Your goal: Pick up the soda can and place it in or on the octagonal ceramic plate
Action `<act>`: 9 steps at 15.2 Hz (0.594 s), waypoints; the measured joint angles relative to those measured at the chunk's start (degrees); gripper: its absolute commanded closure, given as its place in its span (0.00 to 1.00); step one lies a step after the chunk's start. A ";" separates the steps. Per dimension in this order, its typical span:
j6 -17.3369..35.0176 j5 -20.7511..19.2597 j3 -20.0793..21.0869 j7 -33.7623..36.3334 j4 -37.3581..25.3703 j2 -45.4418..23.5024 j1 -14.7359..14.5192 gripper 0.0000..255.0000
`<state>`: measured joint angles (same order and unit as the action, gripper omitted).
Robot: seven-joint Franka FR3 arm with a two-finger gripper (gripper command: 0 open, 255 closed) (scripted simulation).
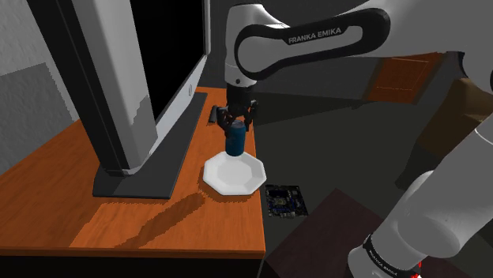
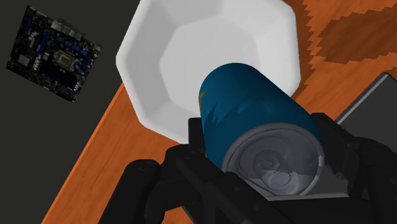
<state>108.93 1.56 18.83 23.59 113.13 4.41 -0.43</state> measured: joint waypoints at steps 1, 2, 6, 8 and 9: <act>0.30 0.03 -0.27 -0.53 0.40 0.09 0.22 1.00; 0.79 0.03 -0.43 -0.87 0.90 0.09 0.36 1.00; 3.78 -0.13 -0.44 -0.96 3.32 -0.52 0.39 1.00; 5.23 -0.20 -0.44 -0.97 4.54 -0.78 0.40 1.00; 5.89 -0.24 -0.43 -0.96 5.07 -0.91 0.40 1.00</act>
<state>114.82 1.33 18.40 22.63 118.20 3.51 -0.03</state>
